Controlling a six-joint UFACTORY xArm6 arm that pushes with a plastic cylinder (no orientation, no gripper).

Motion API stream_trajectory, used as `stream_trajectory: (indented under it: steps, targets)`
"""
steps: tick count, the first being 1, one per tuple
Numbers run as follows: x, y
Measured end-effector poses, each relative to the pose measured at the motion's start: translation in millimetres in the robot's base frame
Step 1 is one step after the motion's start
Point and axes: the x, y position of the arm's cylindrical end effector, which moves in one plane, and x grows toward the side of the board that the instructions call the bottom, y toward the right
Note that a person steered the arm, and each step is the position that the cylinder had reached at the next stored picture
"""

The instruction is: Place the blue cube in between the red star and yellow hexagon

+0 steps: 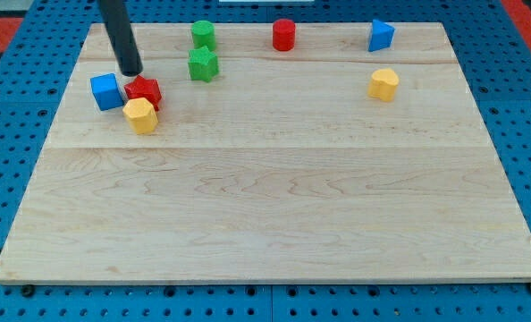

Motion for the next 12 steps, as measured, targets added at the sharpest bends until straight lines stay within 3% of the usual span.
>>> stream_trajectory:
  steps: [2,4,6,9,10,12]
  targets:
    - [30.8,-38.9]
    - [78.1,-1.6]
    - [90.1,83.6]
    - [147.1,134.7]
    - [162.7,181.4]
    - [170.0,78.3]
